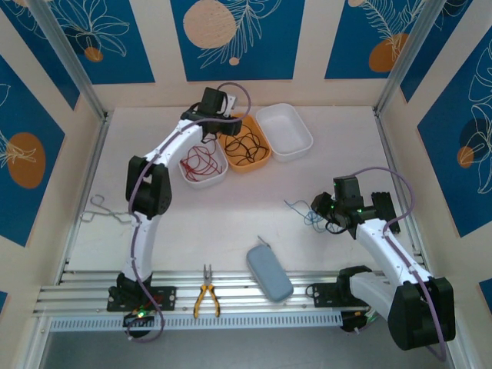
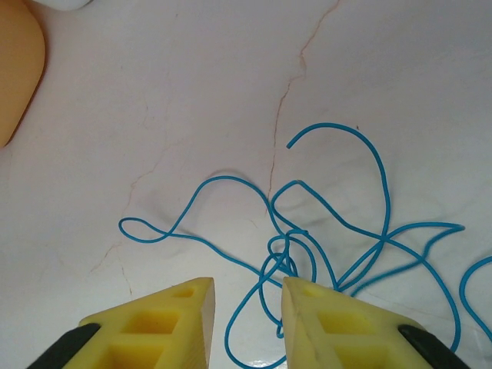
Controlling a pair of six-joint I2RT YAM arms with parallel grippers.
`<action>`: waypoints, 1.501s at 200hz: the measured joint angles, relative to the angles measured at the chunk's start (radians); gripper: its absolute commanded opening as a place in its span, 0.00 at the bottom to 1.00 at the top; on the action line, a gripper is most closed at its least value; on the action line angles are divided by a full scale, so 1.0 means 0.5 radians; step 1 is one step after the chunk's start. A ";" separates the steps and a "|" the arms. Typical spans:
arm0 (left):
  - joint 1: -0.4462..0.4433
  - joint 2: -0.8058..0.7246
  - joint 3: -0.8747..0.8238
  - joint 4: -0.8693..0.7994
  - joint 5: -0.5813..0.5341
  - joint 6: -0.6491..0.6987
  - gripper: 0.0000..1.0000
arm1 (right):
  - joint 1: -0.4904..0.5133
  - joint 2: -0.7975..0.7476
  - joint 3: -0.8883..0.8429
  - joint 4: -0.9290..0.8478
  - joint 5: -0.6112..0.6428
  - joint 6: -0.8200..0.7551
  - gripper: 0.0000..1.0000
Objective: Untangle the cables
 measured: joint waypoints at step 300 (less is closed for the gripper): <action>-0.067 0.523 0.517 -0.362 -0.243 -0.044 0.08 | 0.031 0.000 0.047 -0.021 0.008 0.022 0.30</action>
